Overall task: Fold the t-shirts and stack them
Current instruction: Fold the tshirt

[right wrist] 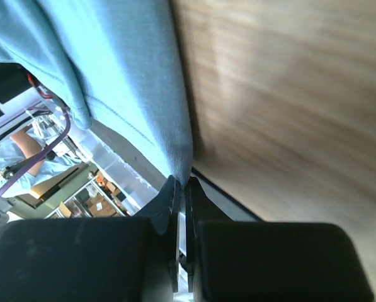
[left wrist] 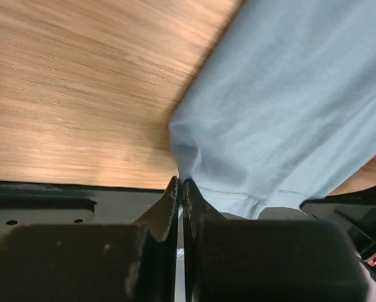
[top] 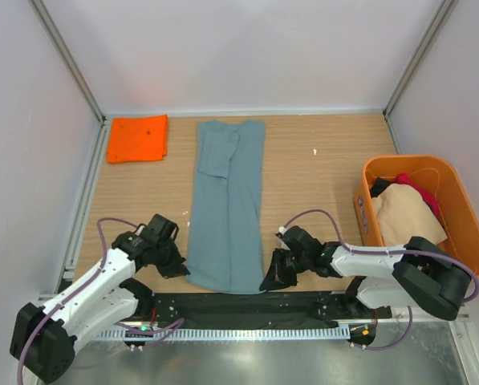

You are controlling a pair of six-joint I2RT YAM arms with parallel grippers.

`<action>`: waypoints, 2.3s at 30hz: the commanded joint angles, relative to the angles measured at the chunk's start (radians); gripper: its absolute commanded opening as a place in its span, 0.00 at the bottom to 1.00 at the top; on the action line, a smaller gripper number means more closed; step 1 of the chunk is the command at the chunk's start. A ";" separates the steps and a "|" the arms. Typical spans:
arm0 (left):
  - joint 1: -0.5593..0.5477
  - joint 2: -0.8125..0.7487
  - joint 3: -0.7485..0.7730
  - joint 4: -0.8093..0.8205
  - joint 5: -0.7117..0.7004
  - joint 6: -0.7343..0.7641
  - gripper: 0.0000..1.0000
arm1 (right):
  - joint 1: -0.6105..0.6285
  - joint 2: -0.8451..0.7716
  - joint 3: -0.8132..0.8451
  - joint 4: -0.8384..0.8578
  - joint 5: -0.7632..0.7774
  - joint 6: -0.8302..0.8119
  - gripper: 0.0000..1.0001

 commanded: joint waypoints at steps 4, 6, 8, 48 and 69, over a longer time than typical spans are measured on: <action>0.005 -0.001 0.151 -0.094 -0.056 0.095 0.00 | 0.000 -0.130 0.075 -0.136 0.059 0.002 0.01; 0.008 0.011 0.189 -0.089 -0.065 0.094 0.00 | -0.026 -0.128 0.122 -0.184 0.064 -0.021 0.01; 0.013 0.040 0.220 -0.069 -0.078 0.091 0.00 | -0.096 -0.110 0.165 -0.237 0.052 -0.074 0.01; 0.366 1.068 1.077 0.149 0.057 0.269 0.00 | -0.611 0.865 1.396 -0.701 -0.181 -0.567 0.01; 0.382 1.258 1.363 0.029 -0.051 0.377 0.26 | -0.699 1.065 1.616 -0.612 -0.215 -0.512 0.45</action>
